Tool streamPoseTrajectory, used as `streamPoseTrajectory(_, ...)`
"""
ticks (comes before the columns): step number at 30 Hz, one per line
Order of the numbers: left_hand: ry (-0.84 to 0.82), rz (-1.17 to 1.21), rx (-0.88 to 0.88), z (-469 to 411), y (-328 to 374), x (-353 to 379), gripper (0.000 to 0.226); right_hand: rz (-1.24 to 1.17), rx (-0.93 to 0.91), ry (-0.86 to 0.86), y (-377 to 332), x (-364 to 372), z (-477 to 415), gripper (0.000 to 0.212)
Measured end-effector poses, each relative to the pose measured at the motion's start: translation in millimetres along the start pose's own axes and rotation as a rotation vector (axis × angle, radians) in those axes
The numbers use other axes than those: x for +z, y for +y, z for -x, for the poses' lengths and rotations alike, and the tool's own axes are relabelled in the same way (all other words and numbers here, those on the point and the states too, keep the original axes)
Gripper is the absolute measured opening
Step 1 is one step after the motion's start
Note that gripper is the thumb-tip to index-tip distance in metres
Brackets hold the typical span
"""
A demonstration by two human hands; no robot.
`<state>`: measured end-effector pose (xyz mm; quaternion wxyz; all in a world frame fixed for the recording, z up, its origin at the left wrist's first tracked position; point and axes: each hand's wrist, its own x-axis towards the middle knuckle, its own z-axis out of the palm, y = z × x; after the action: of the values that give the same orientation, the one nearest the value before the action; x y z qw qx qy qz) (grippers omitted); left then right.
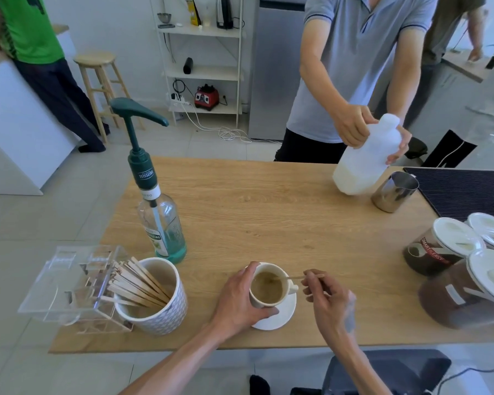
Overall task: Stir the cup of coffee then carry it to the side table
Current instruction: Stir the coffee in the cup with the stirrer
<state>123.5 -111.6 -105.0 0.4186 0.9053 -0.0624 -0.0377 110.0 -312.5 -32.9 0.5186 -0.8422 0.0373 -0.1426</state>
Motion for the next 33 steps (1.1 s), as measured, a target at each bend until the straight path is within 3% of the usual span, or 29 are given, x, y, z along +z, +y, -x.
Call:
streamPoseTrajectory(4,-0.008,0.010,-0.006,0,0,0,0.096,-0.063,0.024,-0.167,-4,0,6,0.024)
streamPoseTrajectory(10,0.000,0.003,-0.012,0,-1,1,0.098,0.091,-0.045,0.006,5,-5,-1,0.009)
streamPoseTrajectory(15,-0.009,-0.002,-0.009,-1,0,0,0.097,0.042,-0.054,-0.177,-3,0,4,0.010)
streamPoseTrajectory(20,-0.007,-0.002,-0.020,-1,0,0,0.099,0.119,-0.069,0.003,5,-2,-3,0.008)
streamPoseTrajectory(26,-0.008,-0.001,-0.009,-1,-2,1,0.099,-0.014,0.001,-0.190,-2,-3,2,0.013)
streamPoseTrajectory(31,-0.008,-0.001,-0.011,-1,-3,2,0.102,0.110,-0.052,-0.012,8,-8,-7,0.009)
streamPoseTrajectory(33,-0.009,-0.004,-0.009,-2,-3,2,0.100,0.084,-0.082,-0.016,3,1,-5,0.008)
